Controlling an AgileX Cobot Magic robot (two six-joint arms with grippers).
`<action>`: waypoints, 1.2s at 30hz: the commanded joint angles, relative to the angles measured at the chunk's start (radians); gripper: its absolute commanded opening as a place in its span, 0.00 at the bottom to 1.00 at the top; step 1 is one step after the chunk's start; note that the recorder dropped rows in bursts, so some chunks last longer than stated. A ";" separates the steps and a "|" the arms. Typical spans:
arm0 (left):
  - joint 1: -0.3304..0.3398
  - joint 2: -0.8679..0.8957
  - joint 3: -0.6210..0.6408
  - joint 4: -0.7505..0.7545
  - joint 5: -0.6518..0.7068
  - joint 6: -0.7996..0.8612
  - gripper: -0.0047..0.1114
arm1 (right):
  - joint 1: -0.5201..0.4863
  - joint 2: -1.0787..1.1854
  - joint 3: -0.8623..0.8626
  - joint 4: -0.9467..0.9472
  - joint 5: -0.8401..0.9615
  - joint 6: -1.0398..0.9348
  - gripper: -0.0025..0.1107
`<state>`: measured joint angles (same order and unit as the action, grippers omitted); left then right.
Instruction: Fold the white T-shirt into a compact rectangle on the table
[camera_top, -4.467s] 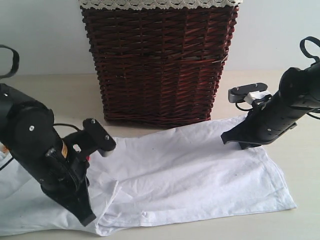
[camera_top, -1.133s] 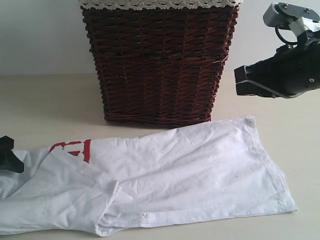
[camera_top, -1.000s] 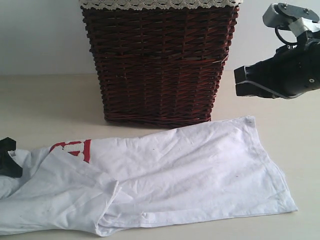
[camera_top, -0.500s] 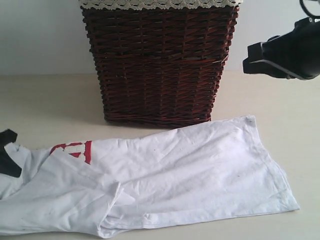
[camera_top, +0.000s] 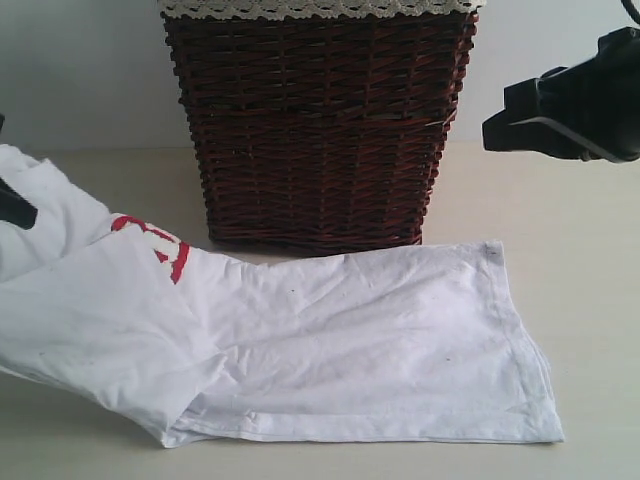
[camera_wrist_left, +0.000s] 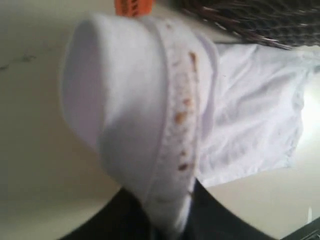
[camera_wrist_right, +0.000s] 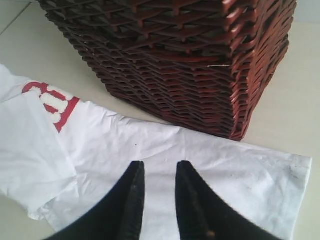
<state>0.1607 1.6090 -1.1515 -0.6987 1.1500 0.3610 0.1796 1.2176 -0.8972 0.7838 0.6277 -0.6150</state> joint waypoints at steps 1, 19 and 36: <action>-0.135 -0.042 -0.013 -0.062 -0.002 -0.065 0.04 | -0.005 -0.006 0.002 0.011 0.053 -0.010 0.22; -0.742 0.054 -0.015 -0.177 -0.468 -0.158 0.71 | -0.005 -0.006 0.002 0.026 0.129 -0.024 0.22; -0.666 -0.177 -0.015 0.115 -0.354 -0.091 0.65 | -0.005 -0.006 0.025 0.019 0.122 -0.045 0.22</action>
<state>-0.5354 1.4877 -1.1620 -0.7258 0.7375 0.2952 0.1796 1.2169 -0.8825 0.8057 0.7573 -0.6401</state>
